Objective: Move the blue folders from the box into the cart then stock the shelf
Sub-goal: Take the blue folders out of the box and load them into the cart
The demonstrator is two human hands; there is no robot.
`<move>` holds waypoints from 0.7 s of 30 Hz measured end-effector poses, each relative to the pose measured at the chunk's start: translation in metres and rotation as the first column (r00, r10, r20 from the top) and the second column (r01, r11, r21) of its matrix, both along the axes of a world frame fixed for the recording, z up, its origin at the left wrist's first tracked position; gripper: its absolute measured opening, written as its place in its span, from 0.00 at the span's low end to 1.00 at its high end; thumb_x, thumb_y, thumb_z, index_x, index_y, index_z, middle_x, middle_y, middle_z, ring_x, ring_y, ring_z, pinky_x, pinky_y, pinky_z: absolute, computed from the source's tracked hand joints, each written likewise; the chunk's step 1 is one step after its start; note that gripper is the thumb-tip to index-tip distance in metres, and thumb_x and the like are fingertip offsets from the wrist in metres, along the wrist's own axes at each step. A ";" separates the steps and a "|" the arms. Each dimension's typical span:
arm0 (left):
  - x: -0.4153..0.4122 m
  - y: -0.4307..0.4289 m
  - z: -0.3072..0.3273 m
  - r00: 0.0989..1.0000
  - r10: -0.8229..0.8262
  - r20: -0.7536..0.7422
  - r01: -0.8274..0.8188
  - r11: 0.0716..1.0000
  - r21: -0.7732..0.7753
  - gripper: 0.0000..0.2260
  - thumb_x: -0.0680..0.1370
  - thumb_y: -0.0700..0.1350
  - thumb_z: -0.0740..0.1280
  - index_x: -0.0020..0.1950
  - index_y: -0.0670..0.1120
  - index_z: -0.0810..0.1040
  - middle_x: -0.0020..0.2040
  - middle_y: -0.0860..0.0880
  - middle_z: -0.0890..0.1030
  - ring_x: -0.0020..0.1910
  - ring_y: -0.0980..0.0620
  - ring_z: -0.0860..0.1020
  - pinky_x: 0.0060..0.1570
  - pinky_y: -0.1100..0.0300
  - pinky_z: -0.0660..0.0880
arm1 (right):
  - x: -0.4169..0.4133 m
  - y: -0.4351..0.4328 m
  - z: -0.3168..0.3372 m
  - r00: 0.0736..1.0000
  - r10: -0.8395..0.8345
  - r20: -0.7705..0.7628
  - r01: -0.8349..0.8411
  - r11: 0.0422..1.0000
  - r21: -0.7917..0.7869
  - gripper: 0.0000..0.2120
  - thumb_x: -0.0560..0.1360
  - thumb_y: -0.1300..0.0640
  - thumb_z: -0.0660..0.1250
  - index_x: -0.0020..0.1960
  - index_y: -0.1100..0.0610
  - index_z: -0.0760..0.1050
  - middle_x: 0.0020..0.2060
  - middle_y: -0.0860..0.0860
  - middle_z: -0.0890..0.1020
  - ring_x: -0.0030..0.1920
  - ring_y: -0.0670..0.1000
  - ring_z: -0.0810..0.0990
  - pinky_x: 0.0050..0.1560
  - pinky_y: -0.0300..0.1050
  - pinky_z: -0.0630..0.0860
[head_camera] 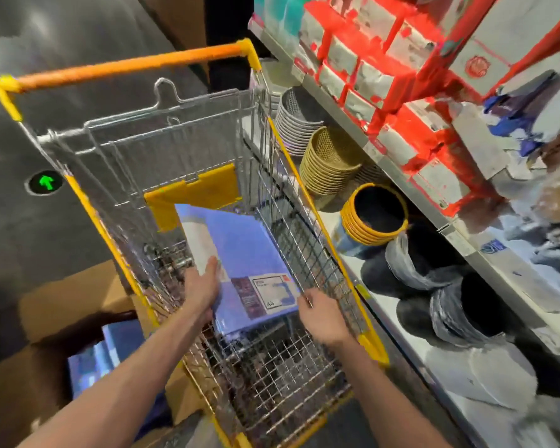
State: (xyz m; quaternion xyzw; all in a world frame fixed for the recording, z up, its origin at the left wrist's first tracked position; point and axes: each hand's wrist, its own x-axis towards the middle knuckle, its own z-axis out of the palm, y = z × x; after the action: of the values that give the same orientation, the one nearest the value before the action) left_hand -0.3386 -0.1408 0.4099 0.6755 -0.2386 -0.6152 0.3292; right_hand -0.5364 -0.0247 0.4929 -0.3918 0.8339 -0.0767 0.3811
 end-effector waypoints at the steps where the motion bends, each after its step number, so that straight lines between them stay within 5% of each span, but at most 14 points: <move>1: -0.002 -0.010 -0.035 1.000 0.002 0.006 -0.002 0.999 0.036 0.30 0.72 0.61 0.71 0.63 0.38 0.76 0.51 0.42 0.83 0.48 0.42 0.83 0.40 0.52 0.79 | 0.001 -0.004 -0.005 1.000 0.000 -0.006 0.000 1.000 0.027 0.15 0.83 0.53 0.58 0.63 0.61 0.75 0.58 0.59 0.81 0.58 0.59 0.79 0.56 0.47 0.73; 4: -0.014 -0.026 -0.100 0.999 0.011 0.052 -0.017 0.994 0.112 0.34 0.68 0.61 0.70 0.65 0.40 0.75 0.57 0.40 0.83 0.55 0.37 0.83 0.51 0.41 0.80 | -0.003 -0.016 -0.021 0.997 0.072 -0.040 -0.068 0.992 0.109 0.15 0.84 0.54 0.56 0.60 0.61 0.76 0.57 0.60 0.81 0.57 0.59 0.79 0.54 0.47 0.73; 6: -0.028 -0.031 -0.095 0.999 0.041 0.026 -0.044 0.991 0.127 0.28 0.74 0.55 0.70 0.68 0.39 0.74 0.58 0.40 0.83 0.55 0.38 0.83 0.45 0.49 0.81 | -0.007 -0.025 -0.026 0.997 0.068 -0.031 -0.063 0.989 0.136 0.15 0.84 0.54 0.55 0.56 0.62 0.78 0.54 0.61 0.82 0.54 0.58 0.80 0.50 0.48 0.71; 10: -0.051 -0.043 -0.078 0.999 0.048 0.024 -0.052 0.981 0.185 0.25 0.81 0.50 0.67 0.71 0.37 0.66 0.48 0.43 0.78 0.35 0.49 0.75 0.29 0.58 0.70 | -0.016 -0.036 -0.034 1.000 0.001 0.014 -0.002 0.994 0.107 0.13 0.83 0.53 0.58 0.57 0.60 0.77 0.51 0.56 0.83 0.47 0.55 0.80 0.45 0.46 0.75; 13: -0.062 -0.052 -0.083 0.995 -0.086 0.045 0.074 0.971 0.227 0.19 0.81 0.50 0.67 0.63 0.37 0.69 0.40 0.43 0.74 0.29 0.50 0.71 0.23 0.62 0.66 | -0.019 -0.032 -0.035 0.999 -0.006 0.049 -0.001 0.991 0.132 0.11 0.83 0.53 0.59 0.58 0.58 0.76 0.47 0.51 0.82 0.44 0.53 0.80 0.38 0.40 0.74; 16: -0.069 -0.059 -0.080 0.963 -0.265 0.053 0.244 0.937 0.250 0.05 0.81 0.37 0.62 0.50 0.35 0.72 0.36 0.39 0.72 0.24 0.50 0.72 0.18 0.67 0.63 | -0.020 -0.023 -0.033 0.997 -0.005 0.077 -0.006 0.990 0.143 0.13 0.83 0.53 0.59 0.61 0.59 0.76 0.53 0.53 0.82 0.47 0.50 0.78 0.49 0.42 0.75; 18: -0.063 -0.058 -0.078 0.937 -0.333 0.111 0.294 0.917 0.268 0.03 0.81 0.36 0.61 0.49 0.37 0.73 0.38 0.40 0.74 0.31 0.47 0.73 0.25 0.63 0.68 | -0.019 -0.017 -0.030 0.993 -0.006 0.114 -0.011 0.989 0.150 0.12 0.84 0.54 0.59 0.61 0.59 0.75 0.53 0.52 0.80 0.48 0.48 0.77 0.49 0.40 0.72; 21: -0.047 -0.051 -0.065 0.871 -0.467 0.149 0.424 0.871 0.249 0.08 0.81 0.40 0.61 0.44 0.40 0.74 0.37 0.43 0.73 0.31 0.48 0.70 0.37 0.58 0.67 | -0.017 -0.013 -0.023 0.992 -0.015 0.123 -0.005 0.987 0.162 0.12 0.83 0.56 0.57 0.41 0.53 0.72 0.38 0.48 0.76 0.37 0.46 0.72 0.42 0.39 0.72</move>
State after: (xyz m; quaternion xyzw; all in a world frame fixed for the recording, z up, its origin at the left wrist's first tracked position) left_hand -0.3853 -0.1917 0.3447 0.6919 -0.3555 -0.6235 0.0786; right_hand -0.5538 -0.0376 0.4695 -0.3520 0.8131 -0.0340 0.4624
